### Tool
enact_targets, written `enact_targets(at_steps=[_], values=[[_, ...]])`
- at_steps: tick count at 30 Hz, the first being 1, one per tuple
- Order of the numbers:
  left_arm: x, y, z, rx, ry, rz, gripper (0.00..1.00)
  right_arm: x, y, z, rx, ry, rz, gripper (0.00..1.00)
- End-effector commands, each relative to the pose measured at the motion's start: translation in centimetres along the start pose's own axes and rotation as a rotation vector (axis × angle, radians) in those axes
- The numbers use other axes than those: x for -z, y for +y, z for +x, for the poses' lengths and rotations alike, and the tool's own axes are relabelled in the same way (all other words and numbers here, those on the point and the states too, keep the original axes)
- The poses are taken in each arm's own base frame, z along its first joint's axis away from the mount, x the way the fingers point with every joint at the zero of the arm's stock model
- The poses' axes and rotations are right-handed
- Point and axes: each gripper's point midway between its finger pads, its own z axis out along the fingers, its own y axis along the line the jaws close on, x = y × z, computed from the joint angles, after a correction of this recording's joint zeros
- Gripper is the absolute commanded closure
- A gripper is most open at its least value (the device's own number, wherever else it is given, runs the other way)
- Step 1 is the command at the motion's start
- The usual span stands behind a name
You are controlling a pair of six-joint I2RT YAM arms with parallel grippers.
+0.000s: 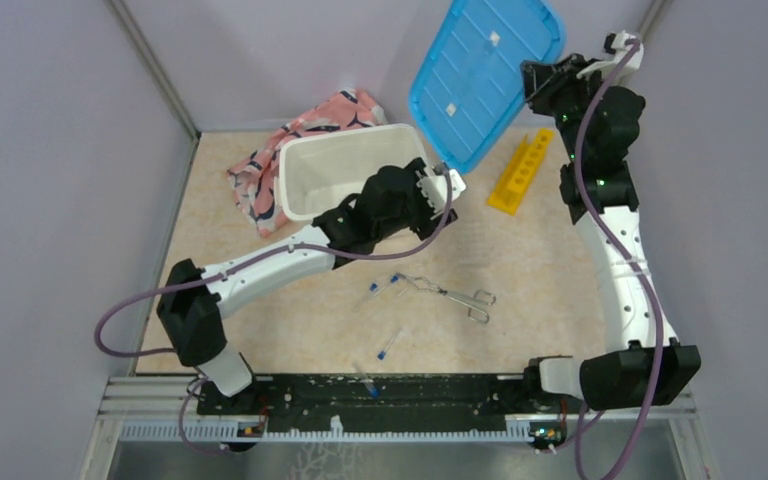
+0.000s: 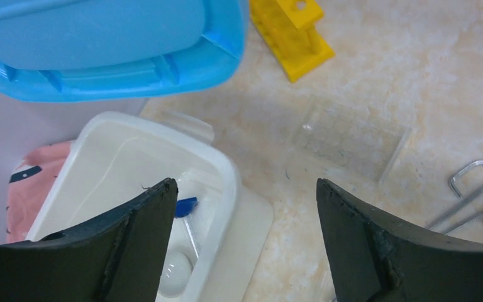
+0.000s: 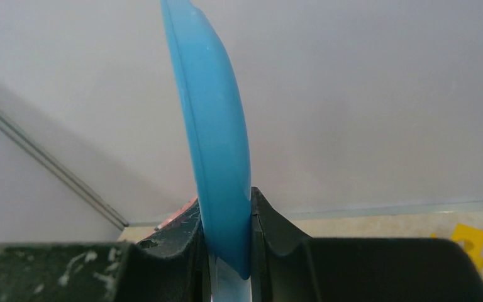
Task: Organize the chemistry lab equipment
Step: Adjust the storage box lid.
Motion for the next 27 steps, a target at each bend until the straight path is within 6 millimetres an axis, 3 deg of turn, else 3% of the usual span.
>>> enact_targets(at_steps=[1, 10, 13, 19, 27], values=[[2.8, 5.2, -3.7, 0.171, -0.184, -0.206, 0.11, 2.4, 5.2, -6.0, -0.106, -0.127, -0.172, 1.00], [8.8, 12.8, -3.2, 0.461, -0.415, -0.438, 0.01, 3.6, 7.3, -5.2, -0.227, -0.085, -0.281, 1.00], [9.9, 13.8, -3.1, 0.505, -0.479, -0.446, 0.01, 3.8, 7.8, -4.8, -0.255, -0.069, -0.309, 1.00], [9.6, 13.6, -3.7, 0.527, -0.512, -0.389, 0.01, 4.1, 8.0, -3.8, -0.289, -0.043, -0.332, 1.00], [10.5, 15.6, -1.9, 0.827, -0.544, -0.381, 0.01, 4.7, 8.2, -2.7, -0.344, -0.039, -0.370, 1.00]])
